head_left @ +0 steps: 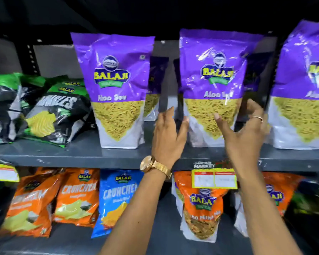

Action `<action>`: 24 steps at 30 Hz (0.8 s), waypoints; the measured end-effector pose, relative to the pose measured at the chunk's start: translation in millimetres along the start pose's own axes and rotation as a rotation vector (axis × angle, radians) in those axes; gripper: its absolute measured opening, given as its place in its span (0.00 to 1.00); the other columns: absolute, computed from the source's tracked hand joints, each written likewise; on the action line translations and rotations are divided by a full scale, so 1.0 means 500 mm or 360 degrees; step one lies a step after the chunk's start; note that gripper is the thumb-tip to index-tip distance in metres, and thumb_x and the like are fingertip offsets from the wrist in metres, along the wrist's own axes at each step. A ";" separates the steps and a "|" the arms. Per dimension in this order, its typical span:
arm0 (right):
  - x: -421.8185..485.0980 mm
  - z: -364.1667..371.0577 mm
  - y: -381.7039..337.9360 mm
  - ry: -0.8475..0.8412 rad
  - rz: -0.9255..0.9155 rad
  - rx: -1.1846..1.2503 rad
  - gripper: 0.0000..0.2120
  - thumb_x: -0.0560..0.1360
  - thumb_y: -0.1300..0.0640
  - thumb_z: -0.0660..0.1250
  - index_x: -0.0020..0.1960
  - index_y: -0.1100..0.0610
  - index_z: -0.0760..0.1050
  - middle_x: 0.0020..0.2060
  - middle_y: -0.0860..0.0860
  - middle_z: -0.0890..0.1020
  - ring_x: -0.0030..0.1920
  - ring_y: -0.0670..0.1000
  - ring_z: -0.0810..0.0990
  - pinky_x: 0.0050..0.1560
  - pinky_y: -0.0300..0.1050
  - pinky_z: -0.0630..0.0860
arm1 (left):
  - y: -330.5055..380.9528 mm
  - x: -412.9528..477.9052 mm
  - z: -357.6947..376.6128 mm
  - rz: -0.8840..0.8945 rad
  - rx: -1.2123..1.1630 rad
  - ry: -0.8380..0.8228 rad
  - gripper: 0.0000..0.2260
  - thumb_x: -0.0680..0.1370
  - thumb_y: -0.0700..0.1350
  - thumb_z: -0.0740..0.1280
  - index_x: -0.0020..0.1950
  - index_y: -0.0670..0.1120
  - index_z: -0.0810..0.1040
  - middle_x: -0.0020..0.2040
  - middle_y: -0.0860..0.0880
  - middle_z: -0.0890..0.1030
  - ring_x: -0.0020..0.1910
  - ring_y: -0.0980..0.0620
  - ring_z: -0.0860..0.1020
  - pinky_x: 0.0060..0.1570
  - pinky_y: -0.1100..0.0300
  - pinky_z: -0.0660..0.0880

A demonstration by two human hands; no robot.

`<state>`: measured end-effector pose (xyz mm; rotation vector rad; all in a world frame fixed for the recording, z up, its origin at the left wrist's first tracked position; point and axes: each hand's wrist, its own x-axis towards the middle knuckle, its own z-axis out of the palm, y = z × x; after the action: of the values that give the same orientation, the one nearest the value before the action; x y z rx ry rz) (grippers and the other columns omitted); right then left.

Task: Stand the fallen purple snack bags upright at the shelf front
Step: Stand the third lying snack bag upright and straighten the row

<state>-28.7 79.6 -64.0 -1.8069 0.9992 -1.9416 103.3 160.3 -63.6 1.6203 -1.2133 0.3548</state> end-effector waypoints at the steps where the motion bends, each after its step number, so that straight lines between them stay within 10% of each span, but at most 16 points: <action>1: 0.021 -0.008 0.020 -0.0109 0.0076 -0.0081 0.43 0.66 0.41 0.74 0.72 0.61 0.63 0.69 0.61 0.71 0.70 0.61 0.67 0.71 0.58 0.62 | 0.012 0.002 0.021 -0.0120 -0.0090 -0.0127 0.29 0.79 0.56 0.60 0.77 0.44 0.59 0.76 0.43 0.65 0.74 0.45 0.64 0.68 0.58 0.58; 6: 0.062 -0.004 0.072 -0.0801 0.0337 0.0157 0.35 0.67 0.49 0.76 0.70 0.55 0.66 0.61 0.50 0.78 0.62 0.51 0.77 0.48 0.32 0.67 | 0.051 0.000 0.092 -0.0256 -0.0169 -0.0250 0.35 0.78 0.57 0.61 0.78 0.42 0.53 0.77 0.41 0.64 0.75 0.43 0.64 0.71 0.50 0.64; 12: 0.039 0.026 0.054 -0.0808 0.0299 0.0234 0.38 0.65 0.47 0.77 0.67 0.60 0.65 0.63 0.59 0.79 0.63 0.59 0.77 0.60 0.56 0.75 | 0.031 0.013 0.083 -0.0388 -0.0049 -0.0147 0.30 0.80 0.54 0.60 0.77 0.41 0.57 0.73 0.39 0.68 0.72 0.40 0.67 0.69 0.48 0.65; 24: 0.029 -0.015 0.068 -0.0769 0.0201 0.0129 0.37 0.66 0.46 0.75 0.68 0.57 0.62 0.62 0.60 0.78 0.62 0.62 0.76 0.52 0.51 0.73 | 0.041 -0.018 0.077 -0.0351 -0.0131 -0.0025 0.28 0.79 0.51 0.63 0.76 0.43 0.61 0.74 0.45 0.70 0.74 0.46 0.68 0.70 0.48 0.67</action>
<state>-46.1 48.3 -75.5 -1.9758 0.8308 -1.3524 69.5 133.6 -74.9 1.6684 -1.0347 0.1506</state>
